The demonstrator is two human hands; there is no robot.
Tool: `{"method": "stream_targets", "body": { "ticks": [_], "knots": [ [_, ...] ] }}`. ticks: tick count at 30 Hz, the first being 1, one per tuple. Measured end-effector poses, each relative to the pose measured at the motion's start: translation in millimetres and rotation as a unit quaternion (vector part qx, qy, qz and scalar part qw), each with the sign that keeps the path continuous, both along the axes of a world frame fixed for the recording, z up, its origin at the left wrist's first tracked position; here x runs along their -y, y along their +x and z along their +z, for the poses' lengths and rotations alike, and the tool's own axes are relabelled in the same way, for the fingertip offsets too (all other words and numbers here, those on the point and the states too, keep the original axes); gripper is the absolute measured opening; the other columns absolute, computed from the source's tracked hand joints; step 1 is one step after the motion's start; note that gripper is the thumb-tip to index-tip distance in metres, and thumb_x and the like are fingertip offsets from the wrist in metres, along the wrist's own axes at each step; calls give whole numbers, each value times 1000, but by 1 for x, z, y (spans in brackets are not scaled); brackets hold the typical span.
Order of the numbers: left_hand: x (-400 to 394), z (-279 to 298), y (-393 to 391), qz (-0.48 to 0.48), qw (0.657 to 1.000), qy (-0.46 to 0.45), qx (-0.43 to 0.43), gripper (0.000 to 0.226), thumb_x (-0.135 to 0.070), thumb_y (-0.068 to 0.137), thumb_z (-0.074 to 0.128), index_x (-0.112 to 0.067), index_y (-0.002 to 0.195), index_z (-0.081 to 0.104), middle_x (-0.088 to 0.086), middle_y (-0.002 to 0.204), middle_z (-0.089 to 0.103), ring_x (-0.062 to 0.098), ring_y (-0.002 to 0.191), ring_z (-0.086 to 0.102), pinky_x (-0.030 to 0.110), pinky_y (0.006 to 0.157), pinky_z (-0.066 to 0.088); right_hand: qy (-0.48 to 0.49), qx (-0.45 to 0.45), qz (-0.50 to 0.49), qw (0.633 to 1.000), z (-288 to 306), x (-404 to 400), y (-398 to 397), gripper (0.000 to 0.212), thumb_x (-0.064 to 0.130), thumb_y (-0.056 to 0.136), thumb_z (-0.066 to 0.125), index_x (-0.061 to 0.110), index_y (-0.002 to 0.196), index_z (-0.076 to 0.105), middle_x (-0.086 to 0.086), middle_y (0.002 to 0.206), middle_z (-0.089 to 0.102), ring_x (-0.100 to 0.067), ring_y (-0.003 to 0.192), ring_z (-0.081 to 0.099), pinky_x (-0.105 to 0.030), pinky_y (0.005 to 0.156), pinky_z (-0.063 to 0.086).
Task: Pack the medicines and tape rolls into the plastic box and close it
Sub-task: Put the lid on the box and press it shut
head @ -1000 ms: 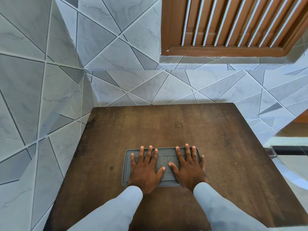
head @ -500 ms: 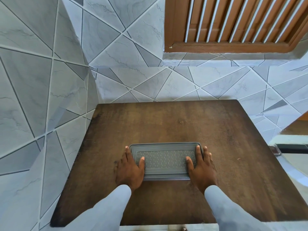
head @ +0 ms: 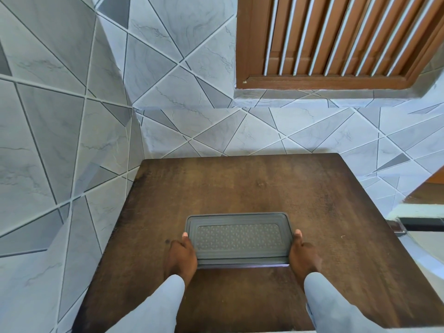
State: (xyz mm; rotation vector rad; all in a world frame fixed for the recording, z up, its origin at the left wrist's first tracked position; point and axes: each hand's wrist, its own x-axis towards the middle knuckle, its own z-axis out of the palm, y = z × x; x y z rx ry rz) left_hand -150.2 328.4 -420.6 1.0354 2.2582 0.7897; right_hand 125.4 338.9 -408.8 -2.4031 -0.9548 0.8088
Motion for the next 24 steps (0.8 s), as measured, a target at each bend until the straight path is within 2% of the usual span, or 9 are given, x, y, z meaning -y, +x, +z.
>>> {"method": "stream_targets", "body": {
  "ticks": [4, 9, 11, 15, 20, 24],
  "knots": [
    [-9, 1, -7, -30, 999, 1, -16, 58, -52, 98, 21, -10, 92, 60, 16, 96, 67, 30, 84, 62, 41, 79, 53, 6, 9, 16, 1000, -3, -5, 2, 79, 60, 97, 16, -1, 98, 67, -27, 106, 67, -42, 98, 61, -45, 88, 48],
    [-51, 24, -7, -25, 999, 21, -11, 53, -40, 103, 29, 2, 110, 60, 25, 117, 62, 42, 109, 57, 40, 90, 42, 16, -3, 12, 1000, 12, -39, 1, 73, 57, 99, 23, -4, 108, 63, -30, 114, 63, -45, 107, 58, -44, 90, 44],
    [-67, 30, -6, -22, 1000, 22, -1, 52, -39, 103, 31, 3, 112, 60, 25, 120, 61, 42, 112, 56, 39, 91, 41, 15, -4, 28, 999, 16, -58, 2, 75, 60, 97, 25, -4, 108, 63, -30, 115, 63, -44, 108, 58, -42, 89, 44],
    [-91, 23, -13, -29, 1000, 5, 3, 50, -39, 103, 33, 0, 116, 60, 23, 122, 61, 41, 113, 56, 41, 96, 42, 3, 15, 67, 998, 13, -90, 2, 78, 65, 94, 28, -4, 103, 64, -29, 110, 65, -43, 104, 61, -40, 85, 44],
    [-93, 8, -19, -42, 999, 3, 10, 47, -42, 102, 33, -5, 112, 61, 19, 115, 64, 37, 104, 60, 43, 94, 49, -13, 35, 81, 996, 4, -99, 0, 78, 66, 93, 31, -2, 102, 66, -27, 108, 67, -41, 103, 61, -38, 82, 42],
    [-88, 11, -20, -46, 999, 9, -6, 44, -40, 102, 35, -6, 113, 60, 17, 113, 63, 36, 103, 60, 40, 92, 48, -12, 43, 76, 996, 5, -97, -3, 77, 64, 94, 28, -1, 101, 67, -26, 105, 67, -40, 99, 61, -37, 80, 42]
  ]
}}
